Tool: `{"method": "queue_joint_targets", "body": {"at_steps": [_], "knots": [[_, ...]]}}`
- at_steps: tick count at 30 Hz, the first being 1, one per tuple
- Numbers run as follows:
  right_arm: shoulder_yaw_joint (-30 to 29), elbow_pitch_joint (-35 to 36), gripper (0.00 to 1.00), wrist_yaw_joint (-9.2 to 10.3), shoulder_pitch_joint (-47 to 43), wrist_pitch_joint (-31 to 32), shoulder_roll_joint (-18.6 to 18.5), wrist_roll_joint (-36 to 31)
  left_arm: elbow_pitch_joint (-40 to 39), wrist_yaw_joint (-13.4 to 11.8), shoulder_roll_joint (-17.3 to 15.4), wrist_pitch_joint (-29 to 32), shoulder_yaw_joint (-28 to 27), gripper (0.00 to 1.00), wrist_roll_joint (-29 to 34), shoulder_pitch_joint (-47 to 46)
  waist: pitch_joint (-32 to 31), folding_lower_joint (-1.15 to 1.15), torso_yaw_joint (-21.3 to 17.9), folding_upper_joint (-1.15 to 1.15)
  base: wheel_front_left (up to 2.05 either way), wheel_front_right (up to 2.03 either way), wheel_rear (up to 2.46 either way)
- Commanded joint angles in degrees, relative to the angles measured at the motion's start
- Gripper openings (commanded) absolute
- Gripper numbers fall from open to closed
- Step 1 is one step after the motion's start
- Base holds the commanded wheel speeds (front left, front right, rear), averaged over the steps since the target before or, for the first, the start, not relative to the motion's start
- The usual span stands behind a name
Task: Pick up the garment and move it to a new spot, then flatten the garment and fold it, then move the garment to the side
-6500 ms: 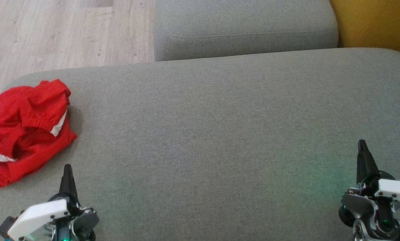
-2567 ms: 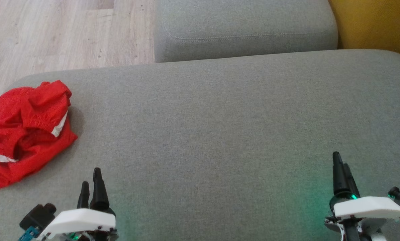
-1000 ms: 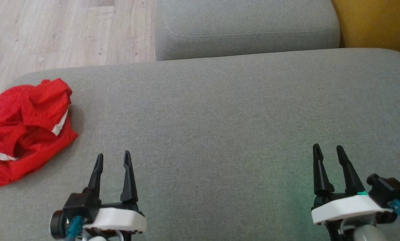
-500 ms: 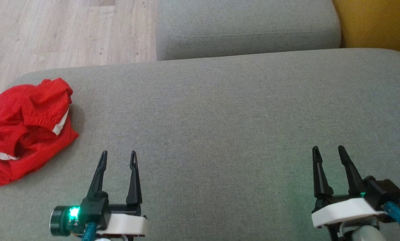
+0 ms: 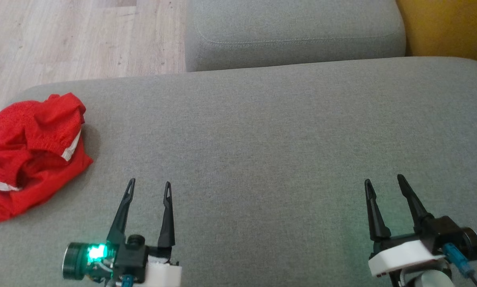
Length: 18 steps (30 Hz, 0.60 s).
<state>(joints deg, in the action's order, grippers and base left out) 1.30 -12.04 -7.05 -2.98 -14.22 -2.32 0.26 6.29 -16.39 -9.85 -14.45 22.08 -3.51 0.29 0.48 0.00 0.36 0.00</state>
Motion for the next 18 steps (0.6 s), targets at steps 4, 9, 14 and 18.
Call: {"method": "queue_joint_targets", "body": {"at_steps": [4, 9, 14, 18], "knots": [[1.2, 1.9, 1.00, -0.44, 1.5, -0.8, -0.6, -0.5, -1.0, 0.1, 0.3, -0.5, -2.5, 1.00, 0.7, -2.9, 0.1, 0.00, 0.0, 0.00, 0.00, 0.00, 0.00], [1.2, 2.0, 1.00, -0.44, 1.5, -0.8, -0.6, -0.6, -0.7, 0.5, 0.7, -0.5, -2.9, 1.00, 0.9, -2.8, 0.2, 0.00, 0.0, 0.00, 0.00, 0.00, 0.00], [0.9, 2.3, 1.00, -0.44, 1.5, -0.8, -0.6, -0.5, 0.2, 1.1, 1.2, -0.5, -3.6, 1.00, 0.6, -2.9, 0.2, 0.00, 0.4, 0.00, 0.00, 0.00, 0.00], [0.7, 2.6, 1.00, -0.44, 1.2, -0.8, -0.6, -0.3, 0.8, 1.6, 2.0, -0.5, -4.4, 1.00, 0.0, -3.0, 0.2, 0.00, 1.5, 0.00, 0.00, 0.00, 0.00]]}}
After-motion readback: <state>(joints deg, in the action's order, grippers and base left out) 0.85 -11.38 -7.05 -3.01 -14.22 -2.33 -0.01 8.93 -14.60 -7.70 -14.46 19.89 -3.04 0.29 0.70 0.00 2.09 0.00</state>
